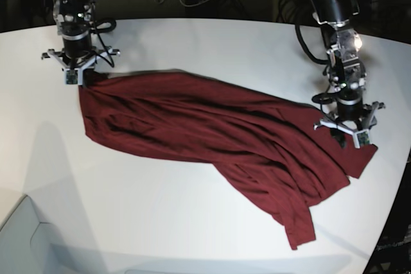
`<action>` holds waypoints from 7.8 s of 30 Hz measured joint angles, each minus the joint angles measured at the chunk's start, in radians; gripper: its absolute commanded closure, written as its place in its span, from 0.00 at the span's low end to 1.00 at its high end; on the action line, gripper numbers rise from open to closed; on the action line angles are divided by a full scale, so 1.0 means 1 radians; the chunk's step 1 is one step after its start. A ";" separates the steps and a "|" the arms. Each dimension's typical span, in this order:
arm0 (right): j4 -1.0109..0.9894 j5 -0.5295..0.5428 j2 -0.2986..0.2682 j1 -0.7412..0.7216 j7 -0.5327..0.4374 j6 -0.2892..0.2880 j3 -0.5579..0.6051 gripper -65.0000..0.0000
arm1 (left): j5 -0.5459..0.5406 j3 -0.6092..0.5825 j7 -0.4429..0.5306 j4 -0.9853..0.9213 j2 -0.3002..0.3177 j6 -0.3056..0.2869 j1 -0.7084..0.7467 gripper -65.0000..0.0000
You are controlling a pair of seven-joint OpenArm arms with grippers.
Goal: Layout the t-shirt on the table in an organized manner, then fold the t-shirt properly
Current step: 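Lower the left gripper onto the shirt's opposite edge and grasp it, then pull both held edges apart to spread the shirt flat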
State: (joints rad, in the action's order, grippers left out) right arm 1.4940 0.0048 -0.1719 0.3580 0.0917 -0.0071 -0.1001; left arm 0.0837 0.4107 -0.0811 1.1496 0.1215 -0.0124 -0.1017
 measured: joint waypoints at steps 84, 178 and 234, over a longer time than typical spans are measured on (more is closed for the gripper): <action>0.121 0.000 -0.003 0.119 0.051 -0.003 -0.002 1.00 | 0.001 -0.007 0.153 -0.581 -0.004 0.010 -0.345 0.49; 0.272 -0.004 -0.025 0.007 0.091 -0.158 -0.126 0.46 | 0.002 0.171 -0.058 0.433 -0.077 0.002 0.224 0.66; -0.497 -0.002 -0.119 -0.629 0.327 -0.438 -0.240 0.46 | -0.009 0.105 0.028 -0.188 0.027 -0.004 -0.016 0.65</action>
State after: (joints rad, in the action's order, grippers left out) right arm 0.9966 0.0032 -0.2913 -0.2710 0.4187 -0.4450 -0.3405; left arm 0.0746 0.5152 -0.0528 0.9615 0.1486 -0.0166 -0.1181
